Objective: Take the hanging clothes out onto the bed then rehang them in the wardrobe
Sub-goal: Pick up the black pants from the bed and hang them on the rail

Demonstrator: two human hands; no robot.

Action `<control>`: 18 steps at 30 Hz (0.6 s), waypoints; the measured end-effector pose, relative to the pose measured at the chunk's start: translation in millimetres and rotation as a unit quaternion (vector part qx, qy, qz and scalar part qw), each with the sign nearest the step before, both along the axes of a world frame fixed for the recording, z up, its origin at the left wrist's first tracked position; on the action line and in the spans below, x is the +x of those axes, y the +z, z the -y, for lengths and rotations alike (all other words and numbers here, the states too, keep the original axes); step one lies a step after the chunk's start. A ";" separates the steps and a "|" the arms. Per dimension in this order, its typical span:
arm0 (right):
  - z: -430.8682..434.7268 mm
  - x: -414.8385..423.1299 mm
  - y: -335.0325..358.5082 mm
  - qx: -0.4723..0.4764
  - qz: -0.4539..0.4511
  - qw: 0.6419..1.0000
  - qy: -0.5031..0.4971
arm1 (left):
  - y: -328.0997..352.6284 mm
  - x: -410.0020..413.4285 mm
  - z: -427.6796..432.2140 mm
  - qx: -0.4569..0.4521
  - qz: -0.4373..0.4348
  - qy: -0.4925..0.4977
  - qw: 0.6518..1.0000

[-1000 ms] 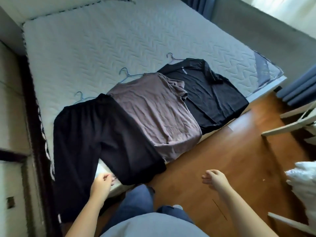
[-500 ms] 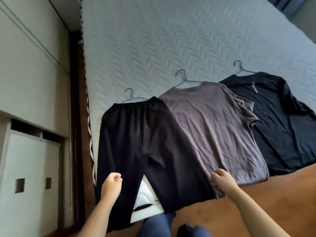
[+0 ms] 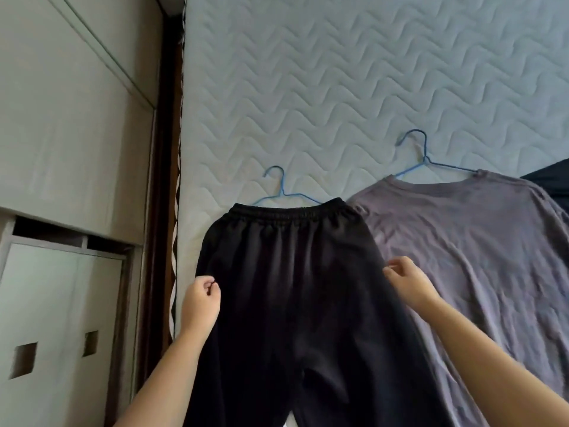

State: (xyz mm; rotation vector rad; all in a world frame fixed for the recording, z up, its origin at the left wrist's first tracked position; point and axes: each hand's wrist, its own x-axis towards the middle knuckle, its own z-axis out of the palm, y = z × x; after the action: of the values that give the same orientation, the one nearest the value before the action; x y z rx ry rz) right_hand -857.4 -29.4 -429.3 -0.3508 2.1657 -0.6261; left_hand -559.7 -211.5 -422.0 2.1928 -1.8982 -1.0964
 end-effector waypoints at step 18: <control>107.7 -34.8 -62.6 0.006 -0.023 1.000 0.013 | -82.8 -41.1 112.9 0.079 -0.093 0.109 0.986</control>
State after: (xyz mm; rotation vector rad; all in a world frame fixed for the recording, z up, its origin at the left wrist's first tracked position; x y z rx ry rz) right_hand -892.3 -137.1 -491.9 -0.3911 2.2047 -0.5953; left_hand -600.8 -324.5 -504.8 2.2184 -1.5038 -1.3956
